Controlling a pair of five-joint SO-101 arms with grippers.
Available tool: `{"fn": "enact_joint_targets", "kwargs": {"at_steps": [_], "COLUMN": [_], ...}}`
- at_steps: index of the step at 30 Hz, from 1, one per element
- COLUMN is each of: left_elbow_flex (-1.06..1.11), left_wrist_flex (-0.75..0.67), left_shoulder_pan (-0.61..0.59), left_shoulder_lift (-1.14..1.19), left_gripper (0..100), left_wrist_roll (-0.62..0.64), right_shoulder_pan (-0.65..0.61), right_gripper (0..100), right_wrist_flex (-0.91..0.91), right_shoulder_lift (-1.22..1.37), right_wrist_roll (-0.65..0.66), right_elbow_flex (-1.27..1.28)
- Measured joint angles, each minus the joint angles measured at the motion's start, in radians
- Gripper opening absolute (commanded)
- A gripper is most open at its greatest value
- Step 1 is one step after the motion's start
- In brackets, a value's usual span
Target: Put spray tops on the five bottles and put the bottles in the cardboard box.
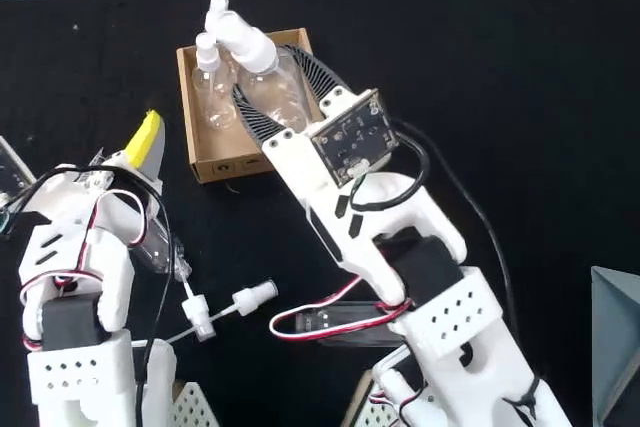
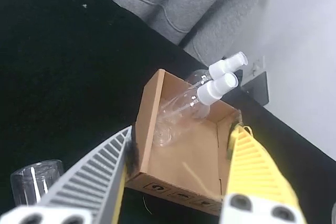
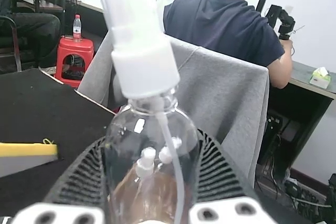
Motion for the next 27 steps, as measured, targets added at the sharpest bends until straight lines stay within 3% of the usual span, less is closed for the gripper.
{"fn": "enact_joint_targets", "kwargs": {"at_steps": [5,27], "left_elbow_flex": [0.000,0.000], "left_wrist_flex": [0.000,0.000], "left_shoulder_pan": [-0.003,-0.040], "left_shoulder_lift": [0.000,0.000], "left_gripper": [27,27], "left_wrist_roll": [0.000,0.009], "right_shoulder_pan": [0.000,-0.002], "right_gripper": [1.2,1.3], "right_wrist_flex": [-0.061,-0.307], "right_shoulder_lift": [0.000,0.008], "right_wrist_roll": [-0.003,-0.264], "right_elbow_flex": [0.055,0.176]}}
